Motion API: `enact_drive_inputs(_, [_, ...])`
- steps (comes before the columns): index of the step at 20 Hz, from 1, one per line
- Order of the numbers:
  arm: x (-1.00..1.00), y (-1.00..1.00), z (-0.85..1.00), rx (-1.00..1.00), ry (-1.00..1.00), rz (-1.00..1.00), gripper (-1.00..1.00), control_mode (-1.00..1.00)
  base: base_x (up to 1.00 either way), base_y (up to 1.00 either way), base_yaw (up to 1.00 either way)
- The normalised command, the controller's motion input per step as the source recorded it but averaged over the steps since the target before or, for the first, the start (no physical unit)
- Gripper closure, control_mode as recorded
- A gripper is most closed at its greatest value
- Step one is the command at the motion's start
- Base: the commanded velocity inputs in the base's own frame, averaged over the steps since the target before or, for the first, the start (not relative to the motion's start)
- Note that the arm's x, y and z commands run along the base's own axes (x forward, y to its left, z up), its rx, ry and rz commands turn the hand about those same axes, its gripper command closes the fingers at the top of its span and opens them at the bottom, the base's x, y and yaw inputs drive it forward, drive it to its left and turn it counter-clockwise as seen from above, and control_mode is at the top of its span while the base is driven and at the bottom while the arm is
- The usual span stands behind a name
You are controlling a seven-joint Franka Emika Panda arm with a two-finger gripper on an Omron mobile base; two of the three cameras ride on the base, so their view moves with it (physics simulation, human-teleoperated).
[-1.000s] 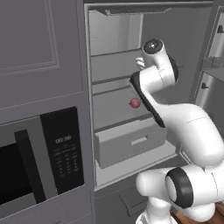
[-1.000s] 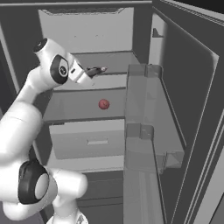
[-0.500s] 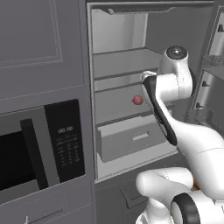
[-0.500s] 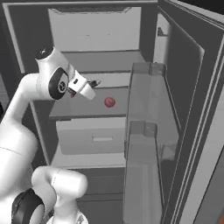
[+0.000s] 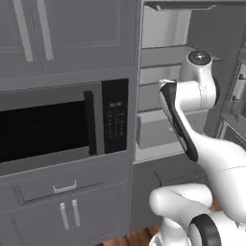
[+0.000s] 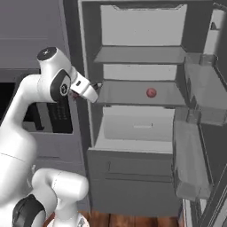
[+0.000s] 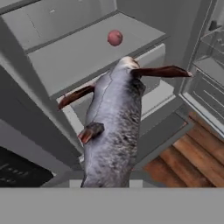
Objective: Place one onion and one fish in each tupperware on the nearby counter, to pack two identical lunches.
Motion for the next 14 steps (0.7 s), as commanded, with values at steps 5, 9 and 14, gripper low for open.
enact_drive_inputs(5, [0.0, 0.0, 0.0, 0.0, 0.0, 0.0, 1.0, 1.0, -0.4, 1.0, 0.18])
enact_drive_inputs(9, [0.0, 0.0, 0.0, 0.0, 0.0, 0.0, 1.0, 1.0, -0.02, 1.0, 0.09])
enact_drive_inputs(14, [0.0, 0.0, 0.0, 0.0, 0.0, 0.0, 1.0, 1.0, -0.12, 1.0, 0.05])
